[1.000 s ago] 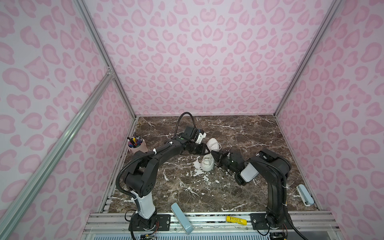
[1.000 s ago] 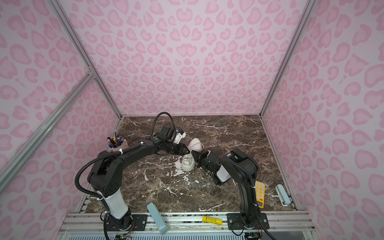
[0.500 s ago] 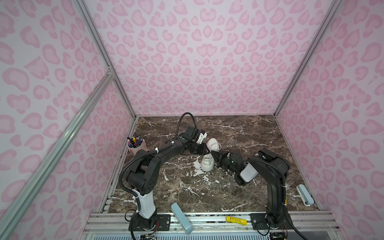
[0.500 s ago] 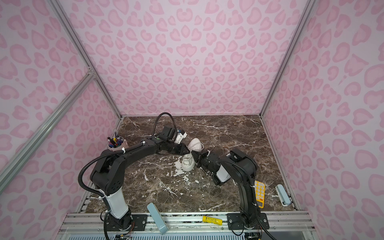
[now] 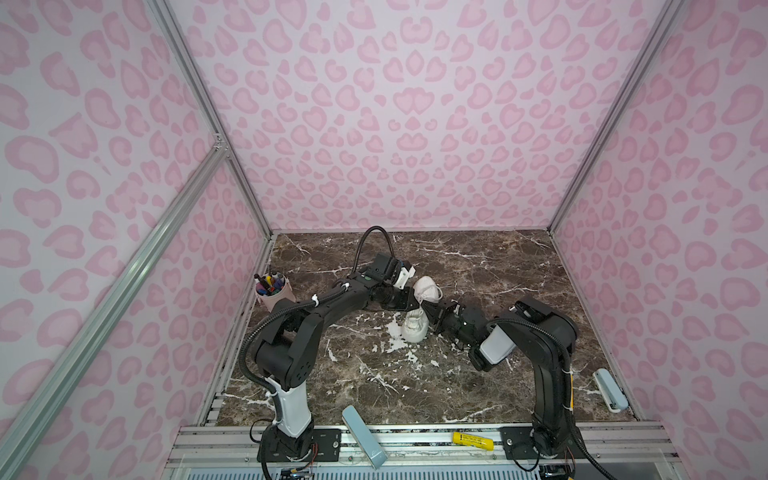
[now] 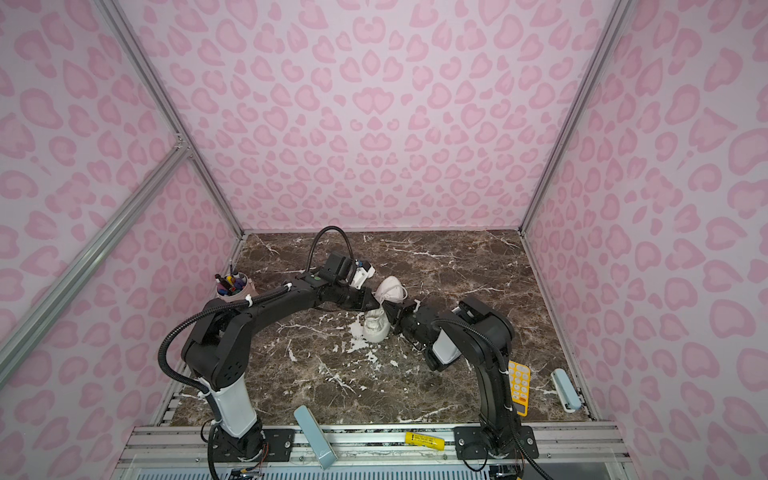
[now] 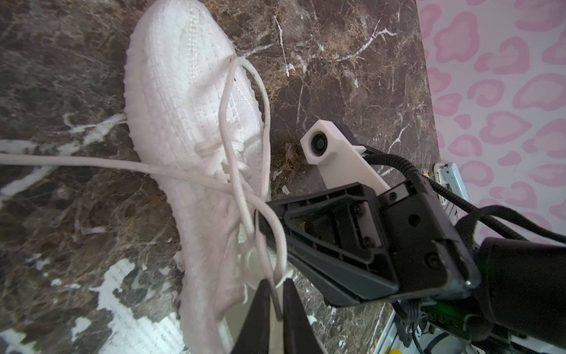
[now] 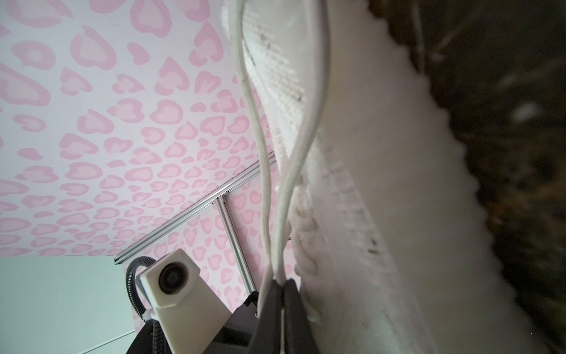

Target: Tie the shoes

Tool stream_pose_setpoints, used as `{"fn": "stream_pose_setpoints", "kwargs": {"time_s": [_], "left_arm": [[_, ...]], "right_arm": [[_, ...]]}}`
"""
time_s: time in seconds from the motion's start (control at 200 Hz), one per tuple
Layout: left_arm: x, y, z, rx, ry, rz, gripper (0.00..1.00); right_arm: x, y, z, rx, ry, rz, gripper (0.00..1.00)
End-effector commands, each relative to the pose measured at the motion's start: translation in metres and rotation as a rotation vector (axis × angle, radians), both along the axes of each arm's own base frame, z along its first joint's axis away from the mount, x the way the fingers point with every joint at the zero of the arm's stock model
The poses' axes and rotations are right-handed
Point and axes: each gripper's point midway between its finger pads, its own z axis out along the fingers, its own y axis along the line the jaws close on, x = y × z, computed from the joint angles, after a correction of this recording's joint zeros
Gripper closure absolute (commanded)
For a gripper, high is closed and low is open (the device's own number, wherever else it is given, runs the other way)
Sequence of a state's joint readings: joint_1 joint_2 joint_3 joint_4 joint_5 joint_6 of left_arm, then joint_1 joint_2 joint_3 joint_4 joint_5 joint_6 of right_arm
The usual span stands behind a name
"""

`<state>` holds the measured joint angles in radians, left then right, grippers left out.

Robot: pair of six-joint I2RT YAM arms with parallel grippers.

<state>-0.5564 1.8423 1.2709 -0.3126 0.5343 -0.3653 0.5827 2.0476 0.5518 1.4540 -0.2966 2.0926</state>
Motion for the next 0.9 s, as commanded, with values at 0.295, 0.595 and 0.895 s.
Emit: {"fn": "stream_pose_setpoints", "kwargs": {"time_s": [0.295,0.595,0.895], "left_arm": [[0.006,0.007,0.009,0.027,-0.044,0.012,0.97],[0.02,0.015,0.052,0.026,-0.118,0.034,0.97],[0.033,0.011,0.099,-0.012,-0.165,0.034,0.97]], "right_arm": [[-0.005,-0.015,0.004,0.027,0.016,-0.039,0.7],[-0.023,-0.045,0.0,-0.11,0.042,-0.029,0.61],[-0.025,-0.074,0.028,-0.907,-0.193,0.338,0.57]]}}
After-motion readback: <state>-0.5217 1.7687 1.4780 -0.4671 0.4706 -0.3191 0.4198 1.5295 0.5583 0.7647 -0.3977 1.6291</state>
